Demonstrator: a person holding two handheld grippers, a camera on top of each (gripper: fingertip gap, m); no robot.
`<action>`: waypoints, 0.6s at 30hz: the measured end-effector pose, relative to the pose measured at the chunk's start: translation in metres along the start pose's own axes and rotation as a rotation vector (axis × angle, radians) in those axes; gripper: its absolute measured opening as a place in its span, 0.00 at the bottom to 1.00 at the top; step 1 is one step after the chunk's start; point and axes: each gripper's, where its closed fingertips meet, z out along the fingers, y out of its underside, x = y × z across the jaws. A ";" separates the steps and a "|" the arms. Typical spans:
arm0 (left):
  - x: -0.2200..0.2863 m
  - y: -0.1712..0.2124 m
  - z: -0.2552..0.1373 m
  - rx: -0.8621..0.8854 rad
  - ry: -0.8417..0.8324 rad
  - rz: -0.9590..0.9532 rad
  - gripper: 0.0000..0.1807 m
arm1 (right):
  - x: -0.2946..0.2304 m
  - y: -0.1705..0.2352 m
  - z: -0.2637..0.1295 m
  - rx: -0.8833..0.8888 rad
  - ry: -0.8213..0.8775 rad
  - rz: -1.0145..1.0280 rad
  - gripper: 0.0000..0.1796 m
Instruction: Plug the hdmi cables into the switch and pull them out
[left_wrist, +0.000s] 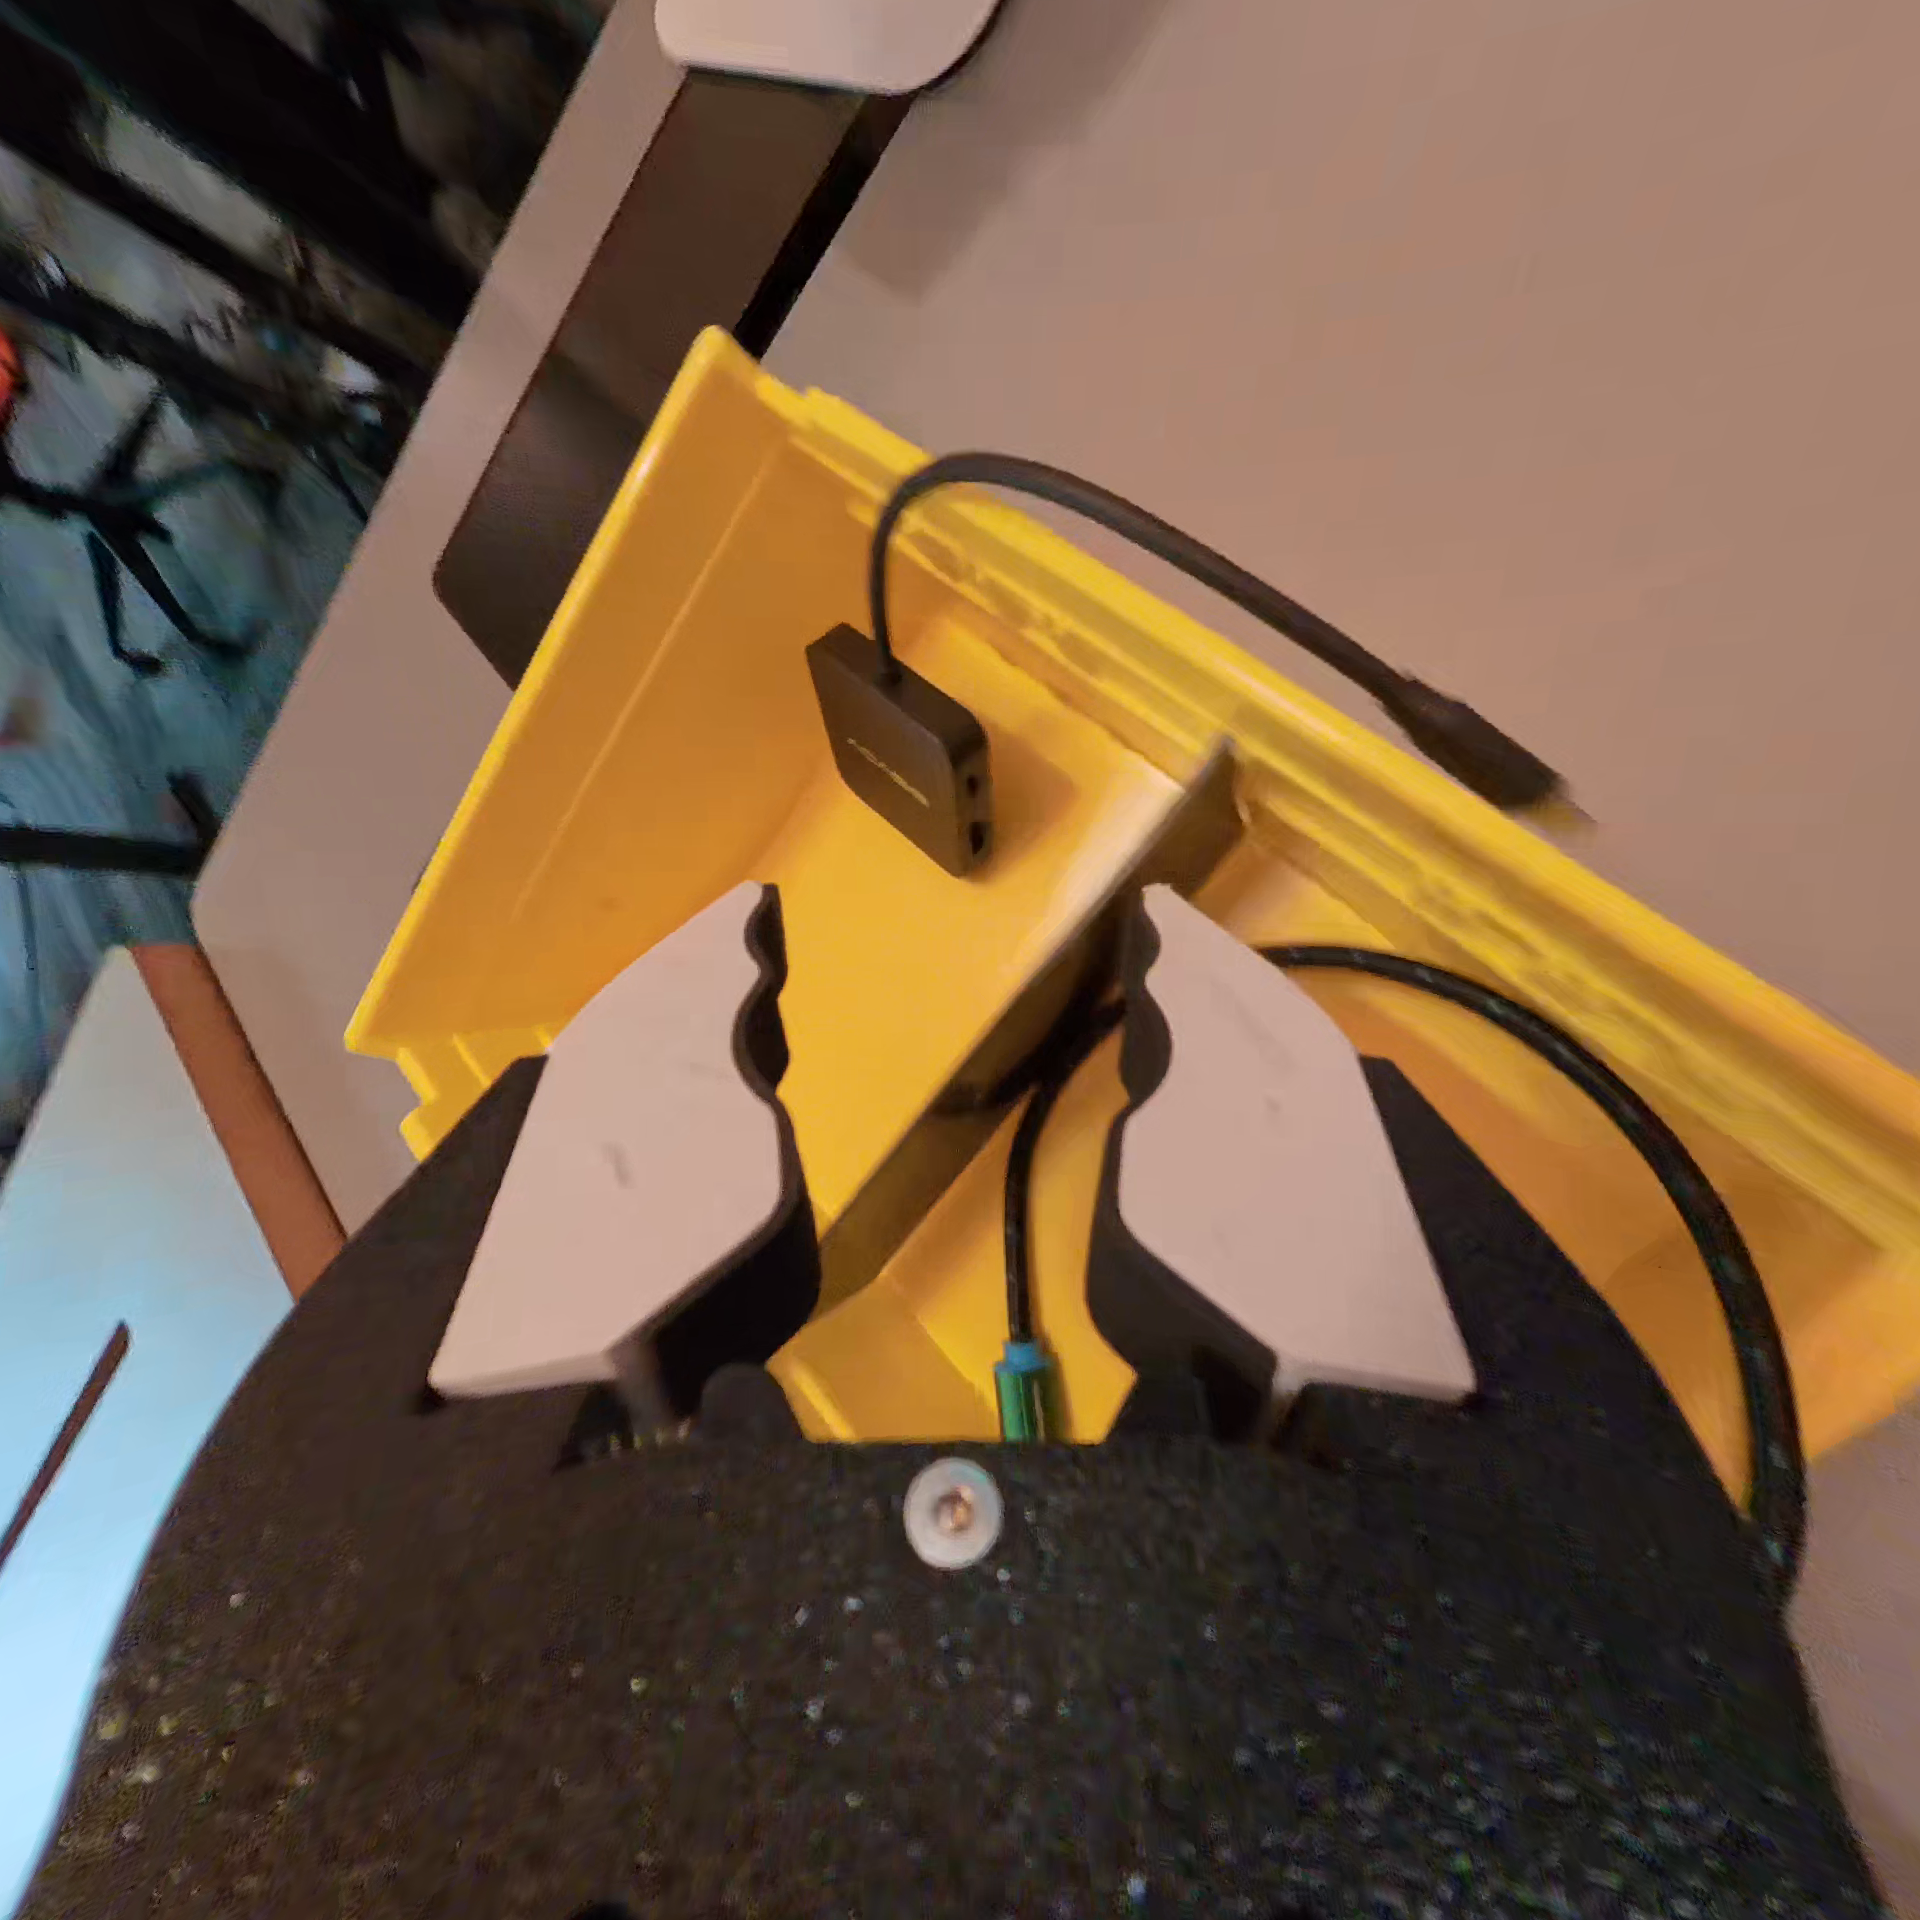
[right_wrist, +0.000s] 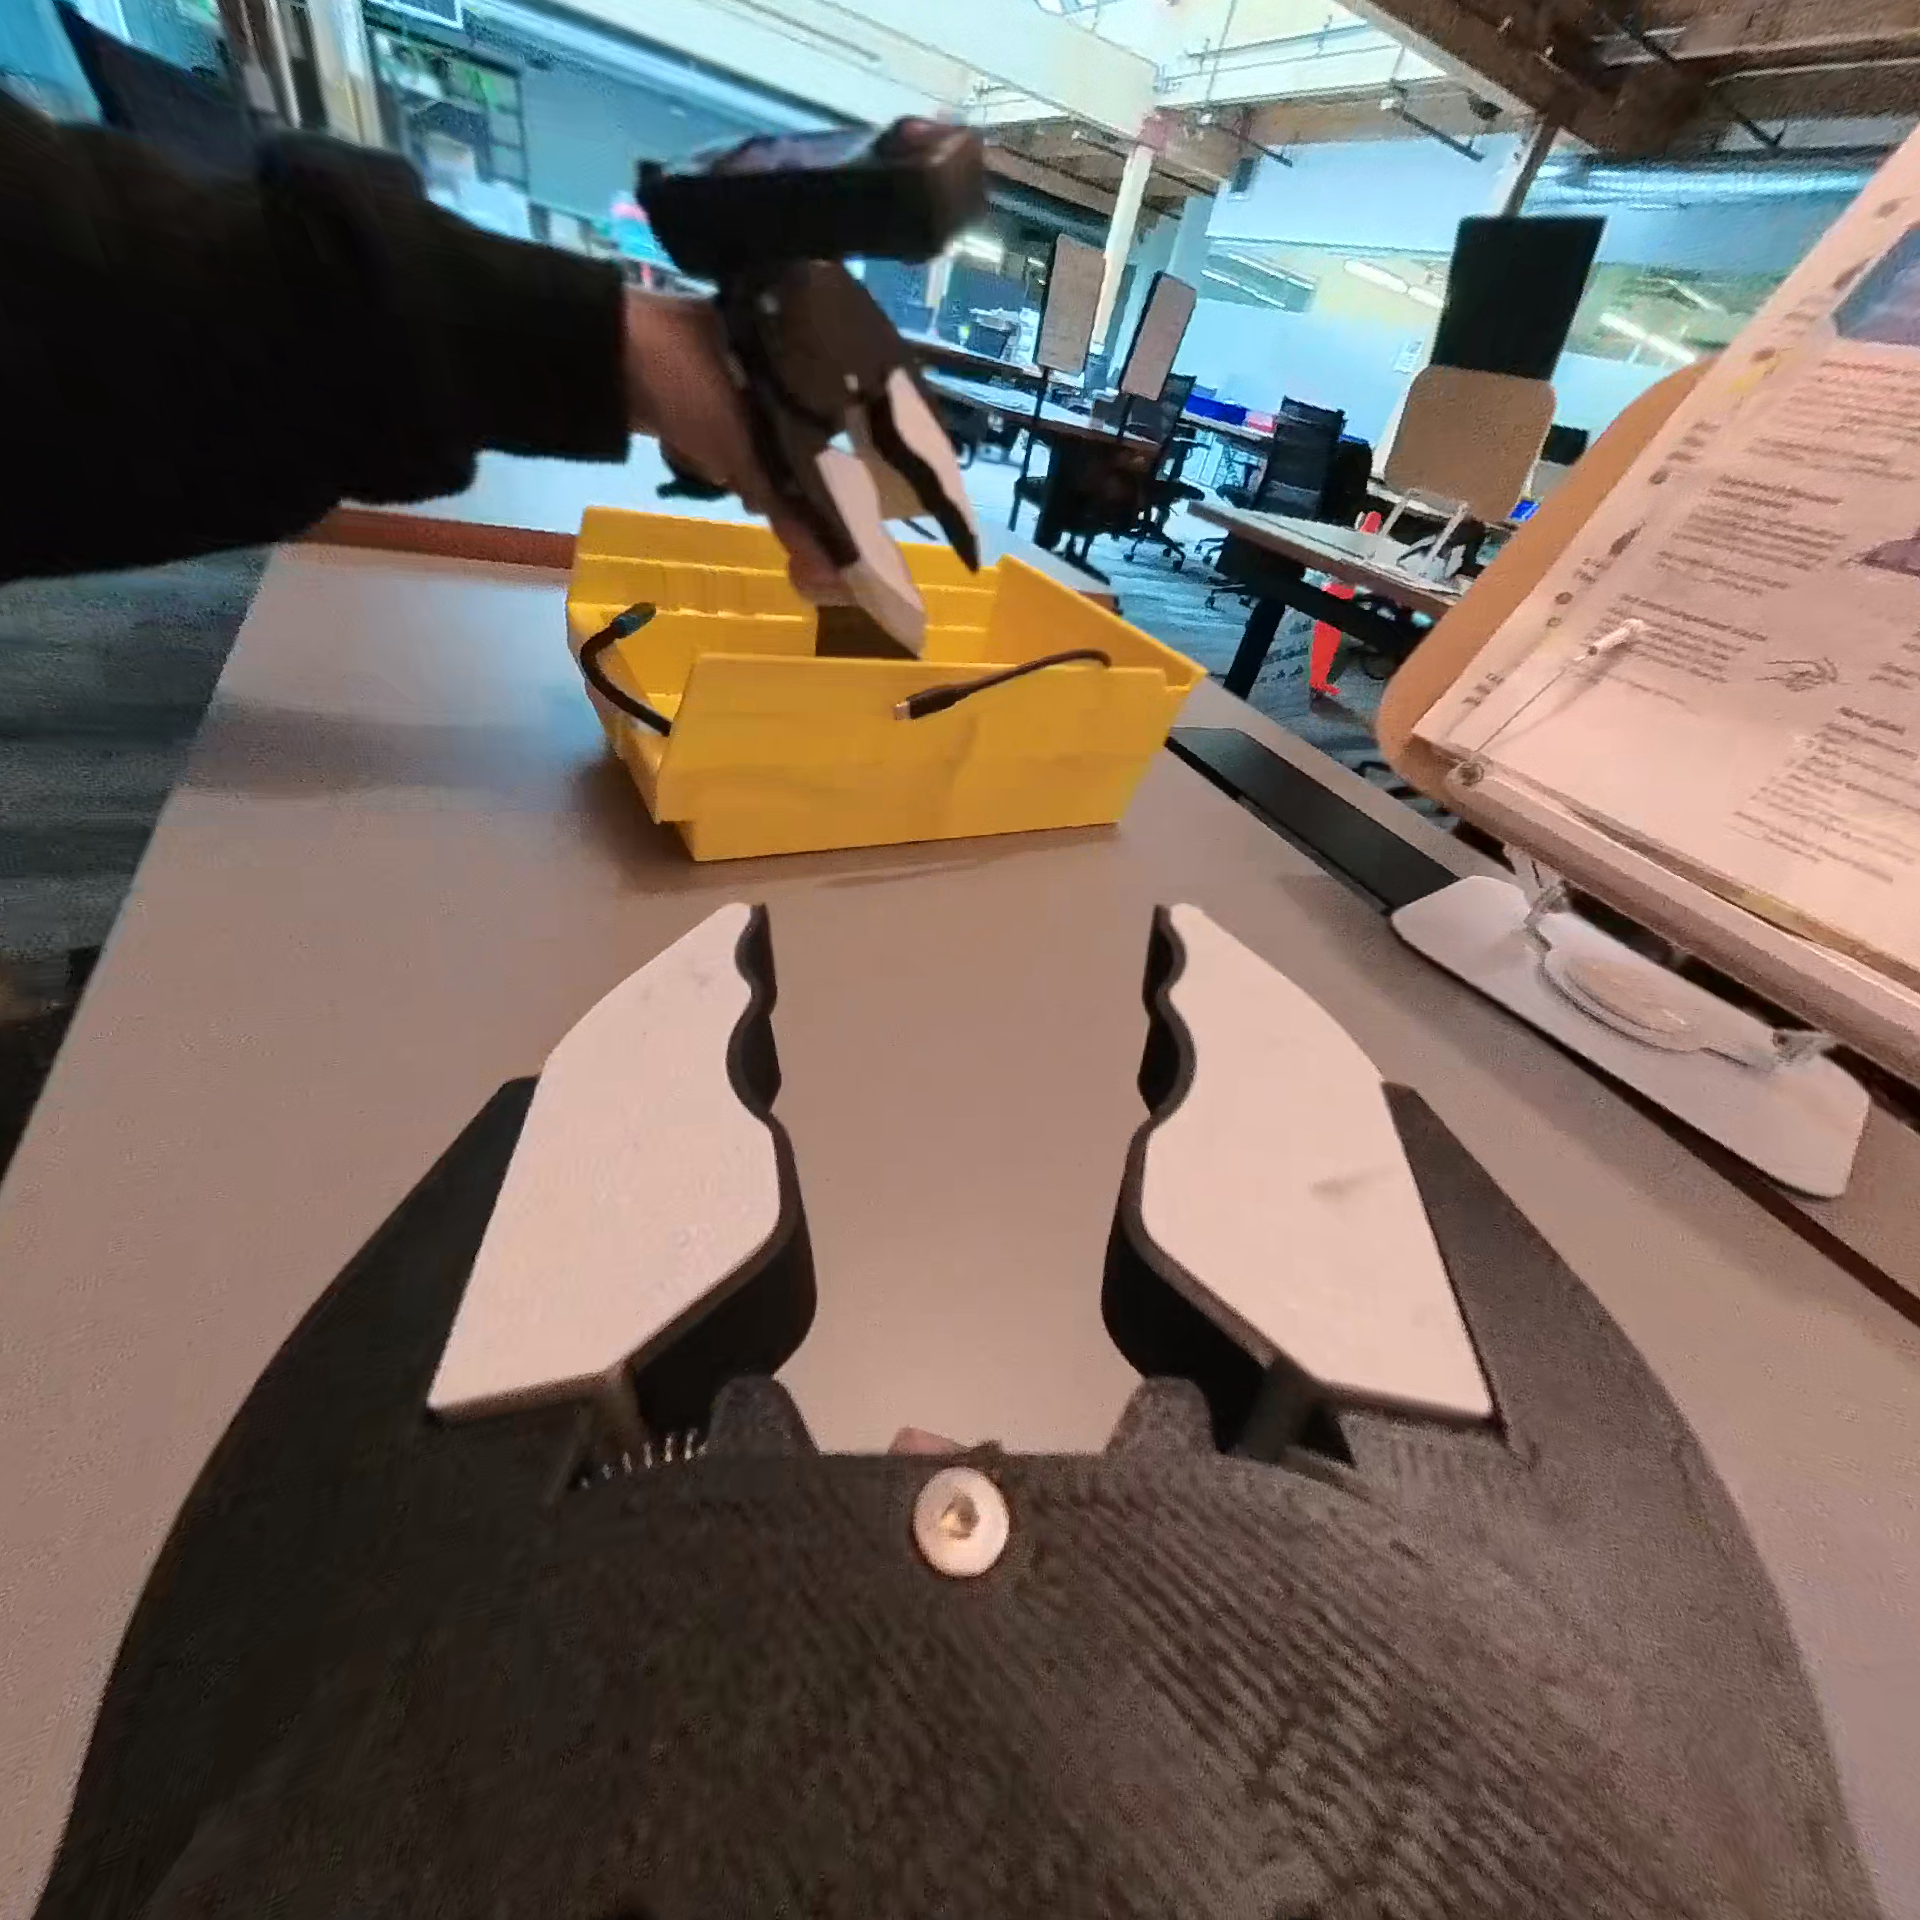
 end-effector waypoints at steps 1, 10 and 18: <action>-0.006 -0.004 0.010 -0.029 0.012 -0.030 0.36 | -0.001 0.005 0.004 -0.004 -0.011 -0.012 0.38; -0.020 0.000 0.077 -0.412 0.066 -0.113 0.35 | 0.013 0.026 0.009 0.137 -0.039 0.109 0.36; -0.017 0.010 0.091 -0.471 0.090 -0.225 0.12 | 0.029 0.019 0.000 0.209 0.045 0.125 0.33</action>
